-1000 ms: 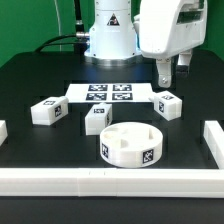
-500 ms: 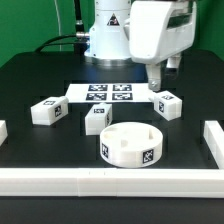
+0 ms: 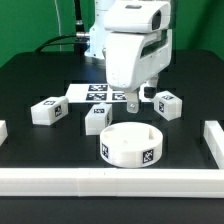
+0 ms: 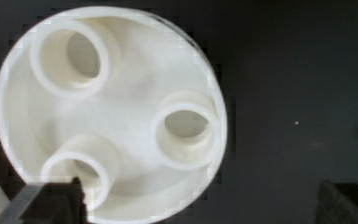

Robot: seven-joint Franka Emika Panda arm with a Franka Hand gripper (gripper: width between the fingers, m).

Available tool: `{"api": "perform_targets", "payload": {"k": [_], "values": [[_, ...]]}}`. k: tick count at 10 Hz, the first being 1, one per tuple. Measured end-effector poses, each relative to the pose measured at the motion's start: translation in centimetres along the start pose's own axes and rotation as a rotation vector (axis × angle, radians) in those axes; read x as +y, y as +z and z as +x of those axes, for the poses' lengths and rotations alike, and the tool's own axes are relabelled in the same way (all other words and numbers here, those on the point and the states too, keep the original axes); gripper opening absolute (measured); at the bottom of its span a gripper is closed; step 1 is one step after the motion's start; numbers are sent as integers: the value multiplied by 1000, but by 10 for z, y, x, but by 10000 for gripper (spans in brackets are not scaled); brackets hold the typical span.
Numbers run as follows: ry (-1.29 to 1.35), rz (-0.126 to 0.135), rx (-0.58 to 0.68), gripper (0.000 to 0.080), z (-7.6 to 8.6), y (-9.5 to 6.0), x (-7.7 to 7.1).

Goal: Assemble stool

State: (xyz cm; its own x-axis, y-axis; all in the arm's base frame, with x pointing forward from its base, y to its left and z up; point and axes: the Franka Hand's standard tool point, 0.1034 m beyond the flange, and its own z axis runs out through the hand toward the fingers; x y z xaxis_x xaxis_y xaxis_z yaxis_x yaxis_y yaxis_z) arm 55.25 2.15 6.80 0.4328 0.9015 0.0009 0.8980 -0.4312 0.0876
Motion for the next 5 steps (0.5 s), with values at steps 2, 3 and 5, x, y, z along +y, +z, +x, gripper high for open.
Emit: {"api": "perform_targets", "payload": {"k": [2,3,5], "values": [[-1,3,-1,650,-1,2,-1],[-5,10,3,650,-3,14,-4],[-2,26,6,650,-4,35,-9]]}}
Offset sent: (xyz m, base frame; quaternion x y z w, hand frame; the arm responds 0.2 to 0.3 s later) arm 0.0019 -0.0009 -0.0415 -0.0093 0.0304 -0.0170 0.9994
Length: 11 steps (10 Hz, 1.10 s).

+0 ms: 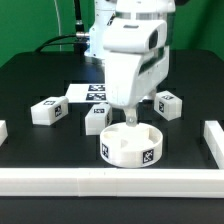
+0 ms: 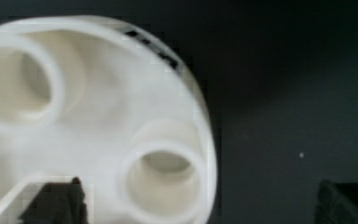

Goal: Assemble stool

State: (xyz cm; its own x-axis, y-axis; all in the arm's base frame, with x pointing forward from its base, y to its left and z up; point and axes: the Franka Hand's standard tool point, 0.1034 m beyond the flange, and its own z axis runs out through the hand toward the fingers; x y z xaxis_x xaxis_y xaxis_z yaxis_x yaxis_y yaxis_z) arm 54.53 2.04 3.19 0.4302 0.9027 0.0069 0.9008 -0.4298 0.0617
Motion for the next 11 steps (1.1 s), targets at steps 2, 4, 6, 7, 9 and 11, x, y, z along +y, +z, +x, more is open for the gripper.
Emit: {"api": "perform_targets", "payload": {"k": [2,4,6,7,9,11], "values": [[1,5,5,650,0,12,-3],[6,16,4,650,-3,22,-6],[4,16,4,608,-2,22,-6],[2,15,5,608,0,20,-6],[2,13,6,321,0,20,-6],[2,13,6,321,0,20,-6]]}}
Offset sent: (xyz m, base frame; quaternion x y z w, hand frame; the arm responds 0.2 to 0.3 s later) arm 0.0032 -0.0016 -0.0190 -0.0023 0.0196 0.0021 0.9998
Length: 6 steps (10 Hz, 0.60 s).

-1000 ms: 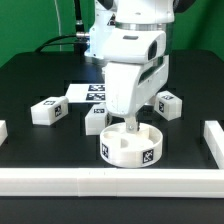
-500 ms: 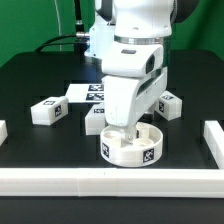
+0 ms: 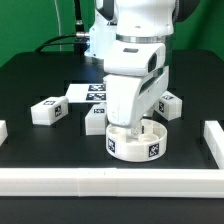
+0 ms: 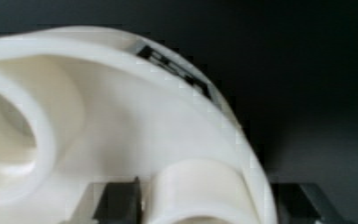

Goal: Assemble stool

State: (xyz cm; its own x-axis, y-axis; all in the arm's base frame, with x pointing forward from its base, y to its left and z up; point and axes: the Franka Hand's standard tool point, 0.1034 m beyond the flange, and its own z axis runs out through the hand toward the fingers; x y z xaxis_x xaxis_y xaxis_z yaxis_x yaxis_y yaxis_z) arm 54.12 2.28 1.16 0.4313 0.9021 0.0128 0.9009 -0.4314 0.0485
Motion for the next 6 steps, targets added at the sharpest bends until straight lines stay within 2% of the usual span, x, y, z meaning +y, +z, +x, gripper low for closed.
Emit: {"api": "perform_targets", "payload": {"k": [5,6], "values": [[0,0,0,322,0,0,0],[3,1,2,323,6,0,-3]]}}
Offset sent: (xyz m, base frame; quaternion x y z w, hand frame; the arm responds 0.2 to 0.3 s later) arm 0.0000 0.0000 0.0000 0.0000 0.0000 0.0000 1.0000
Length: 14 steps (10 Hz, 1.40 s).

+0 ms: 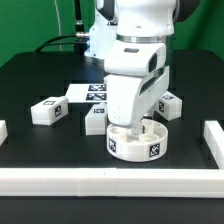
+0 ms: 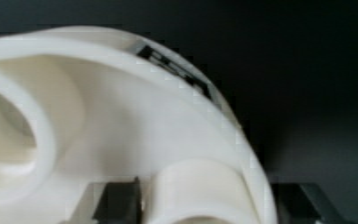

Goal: Assemble stool

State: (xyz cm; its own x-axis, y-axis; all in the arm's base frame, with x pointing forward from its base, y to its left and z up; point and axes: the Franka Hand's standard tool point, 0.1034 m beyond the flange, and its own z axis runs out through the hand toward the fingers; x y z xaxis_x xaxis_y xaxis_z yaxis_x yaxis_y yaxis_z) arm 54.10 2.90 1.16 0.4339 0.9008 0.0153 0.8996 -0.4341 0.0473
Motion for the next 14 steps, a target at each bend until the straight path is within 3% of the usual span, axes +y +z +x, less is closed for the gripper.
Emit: {"api": "perform_targets", "payload": {"k": [1,3,7,14], "values": [[7,-1,3,323,8,0,-2],[40,-14,24,323,42,0,1],[22,-38,46,323,74,0,15],[-17,-57,57,324,81,0,32]]}}
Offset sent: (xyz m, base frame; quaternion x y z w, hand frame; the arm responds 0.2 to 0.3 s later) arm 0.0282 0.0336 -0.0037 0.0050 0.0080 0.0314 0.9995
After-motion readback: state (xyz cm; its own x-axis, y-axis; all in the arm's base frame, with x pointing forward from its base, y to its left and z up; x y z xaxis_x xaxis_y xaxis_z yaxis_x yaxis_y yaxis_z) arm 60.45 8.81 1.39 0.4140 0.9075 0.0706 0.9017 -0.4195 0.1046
